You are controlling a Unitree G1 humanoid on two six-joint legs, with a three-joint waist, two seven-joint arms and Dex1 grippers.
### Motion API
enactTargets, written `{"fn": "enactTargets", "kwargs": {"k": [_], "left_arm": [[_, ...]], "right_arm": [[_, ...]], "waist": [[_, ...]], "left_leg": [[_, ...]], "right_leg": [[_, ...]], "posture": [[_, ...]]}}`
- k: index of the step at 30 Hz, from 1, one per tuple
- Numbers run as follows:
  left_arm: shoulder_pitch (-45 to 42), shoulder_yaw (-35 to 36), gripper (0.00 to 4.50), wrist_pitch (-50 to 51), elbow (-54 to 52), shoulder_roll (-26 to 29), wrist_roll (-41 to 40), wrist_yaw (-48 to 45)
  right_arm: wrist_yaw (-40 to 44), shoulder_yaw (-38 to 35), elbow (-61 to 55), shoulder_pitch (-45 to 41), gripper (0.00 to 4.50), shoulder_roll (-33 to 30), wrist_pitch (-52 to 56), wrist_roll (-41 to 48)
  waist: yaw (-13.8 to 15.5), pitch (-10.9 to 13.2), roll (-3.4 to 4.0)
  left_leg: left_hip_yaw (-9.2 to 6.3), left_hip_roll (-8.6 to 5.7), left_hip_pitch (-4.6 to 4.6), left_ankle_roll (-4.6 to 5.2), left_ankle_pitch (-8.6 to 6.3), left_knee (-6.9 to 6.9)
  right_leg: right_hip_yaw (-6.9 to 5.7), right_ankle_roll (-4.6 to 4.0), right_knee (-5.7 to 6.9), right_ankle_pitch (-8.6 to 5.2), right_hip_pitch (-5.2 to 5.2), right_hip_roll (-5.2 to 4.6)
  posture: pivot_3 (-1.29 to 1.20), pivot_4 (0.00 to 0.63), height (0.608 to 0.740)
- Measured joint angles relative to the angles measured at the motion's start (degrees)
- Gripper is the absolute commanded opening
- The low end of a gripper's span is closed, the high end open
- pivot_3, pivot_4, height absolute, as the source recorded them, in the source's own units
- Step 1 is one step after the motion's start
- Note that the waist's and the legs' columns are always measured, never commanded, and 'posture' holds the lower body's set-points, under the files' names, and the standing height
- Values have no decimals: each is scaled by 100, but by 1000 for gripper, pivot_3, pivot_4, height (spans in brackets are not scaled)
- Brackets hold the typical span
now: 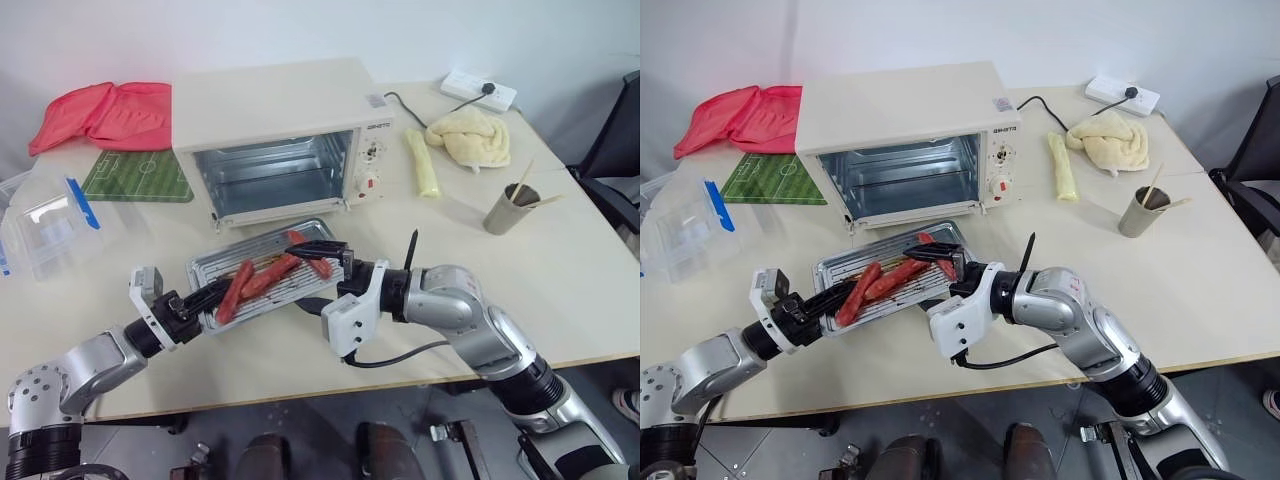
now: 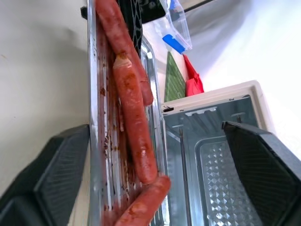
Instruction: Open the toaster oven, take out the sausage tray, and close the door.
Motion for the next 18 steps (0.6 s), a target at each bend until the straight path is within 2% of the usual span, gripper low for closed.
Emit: {"fn": "enactTargets", "kwargs": {"k": [4,11,18], "left_arm": [[63,23,0,-61,-5,-152,59,11],[229,399,0,-224,-230,-402,63,-69],[949,825,0,-544,-1075,-1102,70,-46]], "right_arm": [[602,-205,-60,-153,4462,-305,180,916],[1460,-868,48,-499,4462,-786,1587,2270],[2051,-1434,247,-284,4462,-1296,2893,3406]], "waist": [[1,0,0],[11,1,-1],[18,2,-4]], "left_leg": [[-1,0,0,0,0,2],[0,1,-1,3,-2,1],[2,0,-2,15,-9,6]], "right_leg": [[0,0,-5,0,4,0],[-3,0,-10,0,7,-1],[0,0,-30,1,15,-4]], "posture": [[0,150,740],[0,150,740],[0,150,740]]}}
